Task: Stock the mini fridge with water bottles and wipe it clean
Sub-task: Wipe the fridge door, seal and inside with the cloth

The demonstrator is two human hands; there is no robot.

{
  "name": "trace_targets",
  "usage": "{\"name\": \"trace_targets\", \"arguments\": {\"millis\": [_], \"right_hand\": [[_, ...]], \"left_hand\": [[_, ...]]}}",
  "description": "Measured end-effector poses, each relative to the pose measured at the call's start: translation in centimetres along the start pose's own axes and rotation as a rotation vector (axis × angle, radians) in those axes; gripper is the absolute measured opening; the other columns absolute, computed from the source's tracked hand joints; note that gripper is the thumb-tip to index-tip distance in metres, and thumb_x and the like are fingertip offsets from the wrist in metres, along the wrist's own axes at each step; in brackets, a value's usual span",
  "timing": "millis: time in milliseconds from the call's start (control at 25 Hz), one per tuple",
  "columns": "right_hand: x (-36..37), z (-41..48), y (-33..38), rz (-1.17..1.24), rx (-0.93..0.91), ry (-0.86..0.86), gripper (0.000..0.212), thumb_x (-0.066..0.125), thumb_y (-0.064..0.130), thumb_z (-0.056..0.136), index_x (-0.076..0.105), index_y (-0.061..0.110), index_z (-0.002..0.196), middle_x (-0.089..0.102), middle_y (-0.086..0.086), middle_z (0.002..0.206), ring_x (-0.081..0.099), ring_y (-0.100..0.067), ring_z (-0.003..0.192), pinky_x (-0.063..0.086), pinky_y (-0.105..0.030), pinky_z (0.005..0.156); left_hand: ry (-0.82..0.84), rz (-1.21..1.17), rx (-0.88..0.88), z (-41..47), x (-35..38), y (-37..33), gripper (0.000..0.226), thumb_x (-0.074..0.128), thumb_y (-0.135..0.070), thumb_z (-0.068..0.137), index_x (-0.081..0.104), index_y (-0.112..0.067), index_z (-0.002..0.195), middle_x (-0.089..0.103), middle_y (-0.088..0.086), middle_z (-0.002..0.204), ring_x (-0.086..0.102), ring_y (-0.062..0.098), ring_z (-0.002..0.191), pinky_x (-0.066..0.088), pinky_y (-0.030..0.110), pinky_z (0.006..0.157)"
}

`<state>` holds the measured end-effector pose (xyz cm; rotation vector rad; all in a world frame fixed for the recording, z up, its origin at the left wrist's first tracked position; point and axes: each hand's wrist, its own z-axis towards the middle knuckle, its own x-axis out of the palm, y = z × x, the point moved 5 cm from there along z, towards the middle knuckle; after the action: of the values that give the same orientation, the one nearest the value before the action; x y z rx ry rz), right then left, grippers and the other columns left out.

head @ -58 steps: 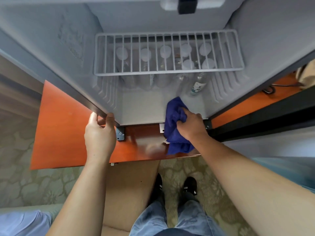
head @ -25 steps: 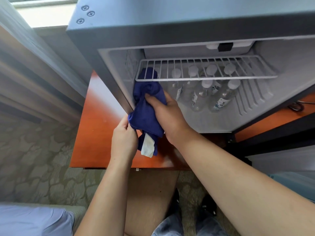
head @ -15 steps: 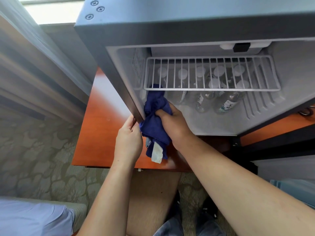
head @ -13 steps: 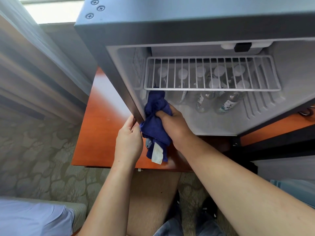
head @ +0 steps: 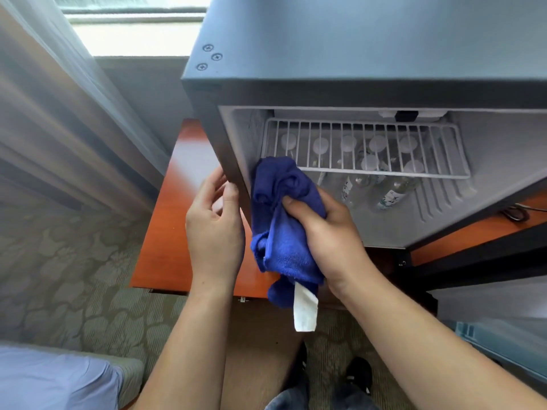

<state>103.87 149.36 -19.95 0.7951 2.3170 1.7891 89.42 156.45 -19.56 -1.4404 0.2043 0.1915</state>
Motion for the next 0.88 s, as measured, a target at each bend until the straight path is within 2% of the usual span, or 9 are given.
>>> {"name": "trace_targets", "arguments": {"millis": [160, 240, 280, 360, 480, 560, 680, 800, 880], "right_hand": [[2.1, -1.0, 3.5, -0.01, -0.076, 0.055, 0.011, 0.064, 0.01, 0.096, 0.073, 0.015, 0.1, 0.077, 0.005, 0.085, 0.071, -0.004, 0.081, 0.052, -0.015, 0.069], [3.0, -1.0, 5.7, -0.043, -0.179, 0.032, 0.009, 0.067, 0.01, 0.095, 0.073, 0.016, 0.099, 0.077, 0.005, 0.087, 0.071, -0.001, 0.082, 0.051, -0.012, 0.069], [3.3, -0.8, 6.5, -0.066, -0.228, 0.023, 0.008, 0.069, 0.01, 0.094, 0.072, 0.016, 0.099, 0.077, 0.004, 0.088, 0.071, -0.002, 0.082, 0.051, -0.013, 0.07], [3.8, -0.4, 7.6, -0.091, -0.284, 0.004, 0.007, 0.069, 0.01, 0.094, 0.071, 0.016, 0.095, 0.075, 0.006, 0.084, 0.069, -0.001, 0.077, 0.05, -0.013, 0.068], [4.4, 0.0, 7.2, -0.099, -0.254, 0.005, 0.017, 0.066, 0.005, 0.095, 0.068, 0.02, 0.087, 0.071, 0.009, 0.075, 0.065, -0.001, 0.07, 0.049, -0.013, 0.063], [3.9, 0.6, 5.7, -0.156, -0.167, -0.018, 0.021, 0.064, 0.006, 0.095, 0.068, 0.024, 0.084, 0.072, 0.009, 0.074, 0.065, -0.002, 0.069, 0.051, -0.014, 0.063], [2.7, 0.9, 3.2, -0.332, 0.017, -0.012, 0.018, 0.065, 0.019, 0.093, 0.071, 0.033, 0.083, 0.076, 0.008, 0.079, 0.072, -0.007, 0.078, 0.054, -0.019, 0.066], [2.5, 0.6, 2.4, -0.353, 0.055, 0.022, 0.025, 0.065, 0.02, 0.092, 0.071, 0.043, 0.081, 0.077, 0.008, 0.083, 0.073, -0.009, 0.082, 0.055, -0.022, 0.071], [3.1, 0.8, 4.1, -0.277, -0.039, 0.005, 0.032, 0.066, 0.015, 0.093, 0.072, 0.042, 0.076, 0.076, 0.008, 0.078, 0.07, -0.005, 0.077, 0.056, -0.022, 0.072]], "left_hand": [[0.032, -0.03, -0.01, 1.0, -0.6, -0.9, 0.019, 0.056, -0.019, 0.104, 0.072, -0.013, 0.114, 0.076, -0.001, 0.095, 0.067, 0.007, 0.079, 0.052, 0.031, 0.07], [0.068, -0.086, -0.105, 1.3, -0.8, -0.2, 0.025, 0.061, -0.024, 0.101, 0.068, -0.002, 0.112, 0.071, -0.011, 0.077, 0.063, 0.008, 0.069, 0.049, 0.03, 0.066], [0.092, -0.199, -0.199, 1.3, -0.7, -0.1, 0.034, 0.066, -0.029, 0.094, 0.067, -0.001, 0.112, 0.071, -0.012, 0.079, 0.066, 0.01, 0.075, 0.051, 0.03, 0.07], [0.131, -0.373, -0.35, 1.1, -0.3, 0.1, 0.042, 0.068, -0.043, 0.08, 0.071, -0.014, 0.111, 0.075, 0.004, 0.099, 0.07, 0.021, 0.097, 0.053, 0.037, 0.088], [0.123, -0.151, -0.189, 1.0, -0.6, 0.0, 0.021, 0.06, -0.024, 0.096, 0.07, -0.015, 0.112, 0.06, 0.03, 0.101, 0.059, 0.014, 0.076, 0.045, 0.039, 0.076], [0.096, -0.034, -0.133, 1.0, -0.9, 0.0, 0.027, 0.052, -0.019, 0.102, 0.07, -0.019, 0.122, 0.067, 0.017, 0.097, 0.063, 0.006, 0.078, 0.048, 0.035, 0.073], [0.089, -0.018, -0.108, 0.8, -0.8, -0.5, 0.036, 0.048, -0.019, 0.101, 0.069, -0.03, 0.127, 0.074, -0.004, 0.116, 0.068, 0.004, 0.097, 0.053, 0.033, 0.089], [0.087, -0.021, -0.133, 0.7, -0.6, -0.5, 0.038, 0.048, -0.02, 0.098, 0.068, -0.035, 0.127, 0.073, -0.006, 0.118, 0.071, 0.015, 0.104, 0.055, 0.039, 0.092], [0.087, -0.026, -0.135, 0.7, -0.7, -0.3, 0.037, 0.049, -0.023, 0.096, 0.068, -0.033, 0.127, 0.074, -0.002, 0.114, 0.069, 0.025, 0.106, 0.055, 0.042, 0.092]]}}
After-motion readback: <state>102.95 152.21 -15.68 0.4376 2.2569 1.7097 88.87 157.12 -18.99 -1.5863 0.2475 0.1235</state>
